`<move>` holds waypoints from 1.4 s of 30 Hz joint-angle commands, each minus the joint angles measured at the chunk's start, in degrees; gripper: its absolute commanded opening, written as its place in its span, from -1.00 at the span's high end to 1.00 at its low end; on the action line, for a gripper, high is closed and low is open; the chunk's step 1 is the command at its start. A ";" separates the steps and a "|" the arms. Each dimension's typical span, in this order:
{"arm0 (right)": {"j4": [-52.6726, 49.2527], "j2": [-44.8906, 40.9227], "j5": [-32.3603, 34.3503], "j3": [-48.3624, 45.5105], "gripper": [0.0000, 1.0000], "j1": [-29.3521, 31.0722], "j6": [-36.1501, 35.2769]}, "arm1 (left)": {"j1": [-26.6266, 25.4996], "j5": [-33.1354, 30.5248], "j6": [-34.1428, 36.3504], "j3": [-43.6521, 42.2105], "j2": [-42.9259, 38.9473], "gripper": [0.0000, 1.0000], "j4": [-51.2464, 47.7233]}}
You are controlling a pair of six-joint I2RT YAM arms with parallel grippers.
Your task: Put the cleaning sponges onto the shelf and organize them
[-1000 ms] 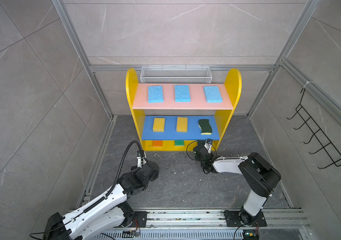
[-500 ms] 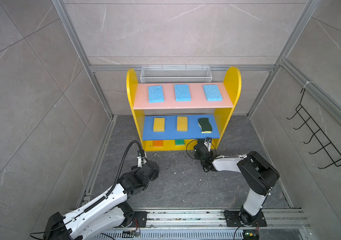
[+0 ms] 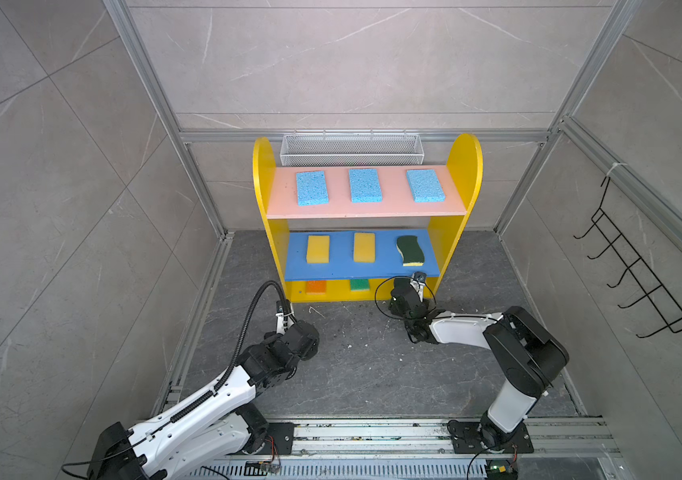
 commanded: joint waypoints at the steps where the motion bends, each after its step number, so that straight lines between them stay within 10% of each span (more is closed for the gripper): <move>1: 0.92 -3.08 -0.22 -1.36 -0.49 -0.16 -1.98 | 0.20 0.15 0.31 1.68 -0.50 -0.71 0.84; 19: -4.42 -17.10 -5.46 -10.28 -0.38 1.50 1.97 | 0.21 0.65 -0.90 2.36 -2.83 -0.69 -2.49; 36: 17.93 -25.86 -23.33 -31.67 0.97 1.47 16.80 | 0.08 4.49 -1.04 -0.41 -3.12 -0.64 1.39; 42: 28.88 -18.67 -25.59 -33.59 1.00 1.51 18.68 | 0.23 4.64 -0.57 -1.59 -2.91 -0.64 2.96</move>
